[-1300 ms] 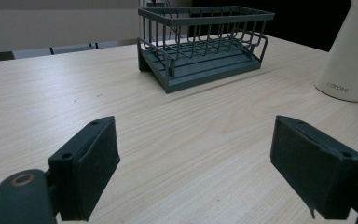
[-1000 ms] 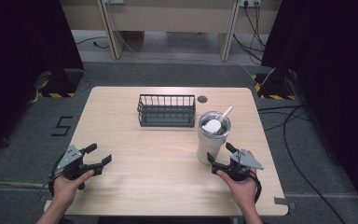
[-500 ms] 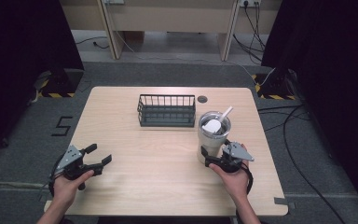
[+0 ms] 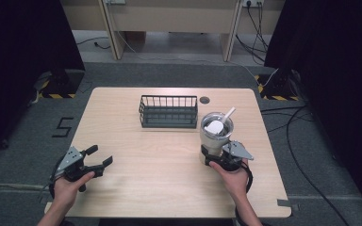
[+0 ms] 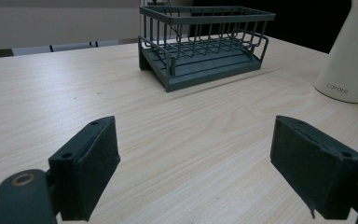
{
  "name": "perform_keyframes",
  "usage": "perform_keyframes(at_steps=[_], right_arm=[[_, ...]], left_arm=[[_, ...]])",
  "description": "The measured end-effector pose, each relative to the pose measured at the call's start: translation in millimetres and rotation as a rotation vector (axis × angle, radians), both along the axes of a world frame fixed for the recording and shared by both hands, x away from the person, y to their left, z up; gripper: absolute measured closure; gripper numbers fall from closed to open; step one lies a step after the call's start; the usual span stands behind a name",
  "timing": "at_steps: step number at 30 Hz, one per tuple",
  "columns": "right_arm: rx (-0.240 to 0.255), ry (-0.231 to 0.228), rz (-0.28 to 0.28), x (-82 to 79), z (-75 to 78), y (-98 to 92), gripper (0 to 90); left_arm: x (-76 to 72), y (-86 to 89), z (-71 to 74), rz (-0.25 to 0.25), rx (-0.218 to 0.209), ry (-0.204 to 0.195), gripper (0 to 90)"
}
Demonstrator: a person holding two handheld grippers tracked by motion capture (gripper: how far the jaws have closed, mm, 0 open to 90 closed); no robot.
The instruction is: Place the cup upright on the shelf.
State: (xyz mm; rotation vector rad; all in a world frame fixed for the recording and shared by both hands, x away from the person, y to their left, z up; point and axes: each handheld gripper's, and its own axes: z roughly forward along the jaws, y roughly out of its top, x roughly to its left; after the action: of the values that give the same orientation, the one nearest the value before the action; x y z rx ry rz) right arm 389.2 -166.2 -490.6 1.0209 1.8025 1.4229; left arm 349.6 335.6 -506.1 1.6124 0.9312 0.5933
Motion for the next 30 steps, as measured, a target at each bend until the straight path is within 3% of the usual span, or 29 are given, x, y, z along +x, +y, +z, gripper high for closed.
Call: perform_keyframes(at_steps=[19,30], right_arm=[[-0.023,0.025,0.006,2.5,7.2,3.0,11.0],[-0.013,0.009,0.013,8.9,23.2,10.1,11.1]], left_arm=[[0.1,0.6,-0.2,0.002,-0.007,0.001,14.7],[-0.2,1.1,-0.1,0.005,-0.013,0.002,14.7]])
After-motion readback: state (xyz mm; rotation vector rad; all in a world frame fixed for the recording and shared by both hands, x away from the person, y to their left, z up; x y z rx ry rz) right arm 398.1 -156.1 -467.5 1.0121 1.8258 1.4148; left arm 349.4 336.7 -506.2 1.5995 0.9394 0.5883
